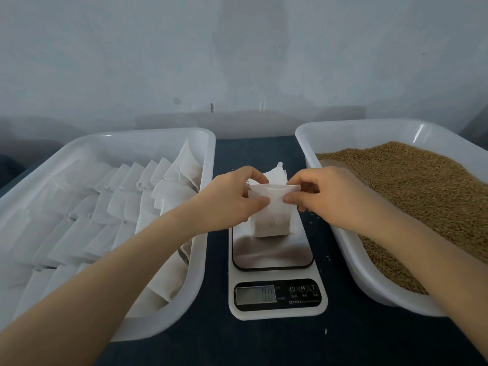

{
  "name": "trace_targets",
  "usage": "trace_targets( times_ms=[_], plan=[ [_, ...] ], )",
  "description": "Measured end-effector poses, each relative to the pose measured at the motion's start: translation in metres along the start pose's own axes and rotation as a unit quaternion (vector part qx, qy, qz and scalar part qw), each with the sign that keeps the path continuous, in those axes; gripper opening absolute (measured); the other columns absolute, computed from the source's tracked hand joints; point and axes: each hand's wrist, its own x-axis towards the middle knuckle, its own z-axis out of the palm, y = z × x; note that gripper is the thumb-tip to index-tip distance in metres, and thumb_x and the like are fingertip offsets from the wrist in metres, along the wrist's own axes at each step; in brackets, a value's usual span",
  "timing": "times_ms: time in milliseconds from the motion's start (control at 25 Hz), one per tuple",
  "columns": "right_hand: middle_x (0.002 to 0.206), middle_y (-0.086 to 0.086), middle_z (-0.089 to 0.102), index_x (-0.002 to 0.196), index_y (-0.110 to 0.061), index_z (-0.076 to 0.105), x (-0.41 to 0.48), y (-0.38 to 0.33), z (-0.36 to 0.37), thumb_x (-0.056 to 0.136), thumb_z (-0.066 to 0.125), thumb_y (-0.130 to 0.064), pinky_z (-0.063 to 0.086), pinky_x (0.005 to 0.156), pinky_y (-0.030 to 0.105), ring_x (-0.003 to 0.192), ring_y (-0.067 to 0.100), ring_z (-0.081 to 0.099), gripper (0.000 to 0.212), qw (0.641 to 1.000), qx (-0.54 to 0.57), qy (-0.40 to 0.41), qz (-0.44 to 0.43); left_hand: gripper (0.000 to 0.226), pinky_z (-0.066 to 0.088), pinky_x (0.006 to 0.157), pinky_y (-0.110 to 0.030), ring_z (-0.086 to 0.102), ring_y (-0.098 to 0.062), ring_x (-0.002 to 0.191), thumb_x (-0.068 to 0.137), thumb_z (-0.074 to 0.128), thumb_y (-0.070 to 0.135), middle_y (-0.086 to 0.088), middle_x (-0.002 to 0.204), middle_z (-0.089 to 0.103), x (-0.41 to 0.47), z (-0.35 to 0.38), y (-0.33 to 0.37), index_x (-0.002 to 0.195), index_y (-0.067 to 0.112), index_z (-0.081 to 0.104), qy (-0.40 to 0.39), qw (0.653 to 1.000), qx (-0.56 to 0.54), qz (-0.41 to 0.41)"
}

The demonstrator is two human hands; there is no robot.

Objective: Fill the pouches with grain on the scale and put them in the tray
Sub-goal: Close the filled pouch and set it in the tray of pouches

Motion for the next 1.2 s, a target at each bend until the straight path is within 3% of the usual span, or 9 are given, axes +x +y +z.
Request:
trace_targets(
  times_ms=[200, 600, 960, 1080, 1200],
  plan=[
    [0.063, -0.013, 0.063, 0.079, -0.039, 0.059, 0.0003, 0.0001, 0.0003, 0.084, 0.067, -0.036, 0.036, 0.049, 0.006, 0.059, -0.009, 0.057, 0.01, 1.0, -0.005, -0.002, -0.001, 0.025, 0.06, 0.072, -0.036, 0.068, -0.012, 0.074, 0.088, 0.064, 0.029, 0.01, 0.08, 0.066, -0.0005, -0.0005, 0.0004, 0.11, 0.034, 0.053, 0.004, 1.0, 0.008, 0.006],
    [0.061, -0.014, 0.063, 0.077, -0.04, 0.059, 0.0, 0.0006, 0.0007, 0.084, 0.067, -0.036, 0.035, 0.054, 0.012, 0.061, -0.008, 0.058, 0.011, 1.0, 0.001, -0.002, 0.001, 0.026, 0.059, 0.076, -0.037, 0.066, -0.01, 0.077, 0.088, 0.065, 0.029, 0.012, 0.08, 0.065, -0.0007, 0.0003, -0.0004, 0.11, 0.035, 0.053, 0.003, 1.0, 0.012, 0.015],
    [0.061, -0.014, 0.062, 0.077, -0.039, 0.059, -0.0006, -0.0014, 0.0006, 0.084, 0.067, -0.035, 0.036, 0.05, 0.009, 0.059, -0.01, 0.057, 0.011, 1.0, 0.002, -0.002, 0.004, 0.028, 0.059, 0.076, -0.036, 0.066, -0.01, 0.078, 0.087, 0.065, 0.029, 0.013, 0.083, 0.063, -0.0011, 0.0003, 0.0012, 0.111, 0.034, 0.052, 0.0, 1.0, 0.014, 0.015],
    [0.061, -0.016, 0.062, 0.081, -0.037, 0.062, -0.0003, 0.0, 0.0004, 0.083, 0.07, -0.033, 0.038, 0.054, 0.004, 0.06, -0.012, 0.056, 0.009, 1.0, 0.006, -0.002, 0.003, 0.031, 0.058, 0.069, -0.026, 0.065, -0.005, 0.073, 0.082, 0.071, 0.036, 0.012, 0.085, 0.063, -0.0019, -0.0004, 0.0016, 0.104, 0.036, 0.05, -0.004, 0.999, 0.034, 0.008],
    [0.074, -0.021, 0.064, 0.092, -0.04, 0.064, -0.0029, 0.0, 0.0018, 0.077, 0.075, -0.035, 0.044, 0.057, 0.011, 0.07, -0.01, 0.058, 0.019, 1.0, -0.012, -0.026, 0.003, 0.036, 0.042, 0.055, -0.007, 0.057, 0.008, 0.069, 0.071, 0.08, 0.04, 0.015, 0.083, 0.059, -0.0034, 0.0015, 0.0046, 0.088, 0.04, 0.048, -0.014, 0.997, 0.07, 0.008]
  ],
)
